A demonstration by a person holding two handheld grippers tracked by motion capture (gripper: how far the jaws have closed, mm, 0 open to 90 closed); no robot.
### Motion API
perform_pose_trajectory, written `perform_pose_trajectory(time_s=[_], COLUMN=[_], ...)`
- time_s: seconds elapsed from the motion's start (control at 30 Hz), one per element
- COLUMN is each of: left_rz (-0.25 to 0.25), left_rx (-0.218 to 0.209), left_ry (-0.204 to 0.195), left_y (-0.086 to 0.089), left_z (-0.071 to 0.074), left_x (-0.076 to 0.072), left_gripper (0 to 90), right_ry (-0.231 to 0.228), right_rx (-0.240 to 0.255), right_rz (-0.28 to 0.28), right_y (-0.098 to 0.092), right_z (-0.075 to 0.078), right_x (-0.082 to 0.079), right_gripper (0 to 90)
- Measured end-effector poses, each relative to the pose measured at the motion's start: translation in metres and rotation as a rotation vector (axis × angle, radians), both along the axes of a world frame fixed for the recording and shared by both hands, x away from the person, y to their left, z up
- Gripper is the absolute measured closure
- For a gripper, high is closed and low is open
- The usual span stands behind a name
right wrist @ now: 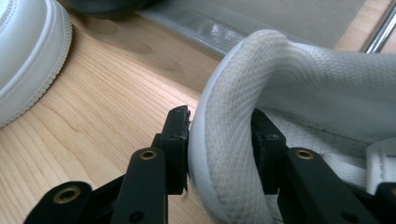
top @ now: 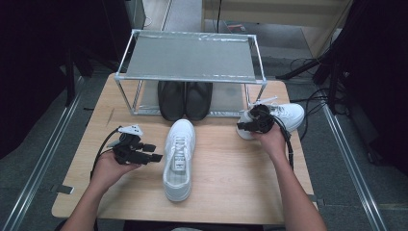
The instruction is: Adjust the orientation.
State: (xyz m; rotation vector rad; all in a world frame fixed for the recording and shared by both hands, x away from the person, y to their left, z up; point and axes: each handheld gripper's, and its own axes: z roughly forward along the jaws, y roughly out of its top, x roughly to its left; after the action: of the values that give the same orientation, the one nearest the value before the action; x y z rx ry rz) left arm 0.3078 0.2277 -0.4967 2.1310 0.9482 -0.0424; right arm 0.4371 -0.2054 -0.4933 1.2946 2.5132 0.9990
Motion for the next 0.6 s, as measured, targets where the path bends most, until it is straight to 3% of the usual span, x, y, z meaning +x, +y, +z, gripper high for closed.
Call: perform_pose_trajectory(time_s=[0.2,0.37,0.5,0.6], left_rz=[0.003,0.014,0.015,0.019], left_rx=[0.011,0.009,0.006,0.004], left_ry=[-0.003,0.000,-0.001,0.000], left_y=[-0.001,0.003,0.005,0.005], left_z=[0.000,0.000,-0.001,-0.001], left_x=[0.000,0.001,0.001,0.001], left_gripper=[41.7,41.8,41.8,41.8], right_ry=[0.016,-0.069,-0.073,-0.136], right_rx=[0.036,-0.067,-0.054,-0.111], right_rz=[0.018,0.023,0.020,0.021], right_y=[-0.002,0.008,0.005,0.007], right_z=[-0.001,0.003,0.008,0.017], right_x=[0.000,-0.005,-0.007,-0.013], right_gripper=[73.5,75.9,76.0,75.1])
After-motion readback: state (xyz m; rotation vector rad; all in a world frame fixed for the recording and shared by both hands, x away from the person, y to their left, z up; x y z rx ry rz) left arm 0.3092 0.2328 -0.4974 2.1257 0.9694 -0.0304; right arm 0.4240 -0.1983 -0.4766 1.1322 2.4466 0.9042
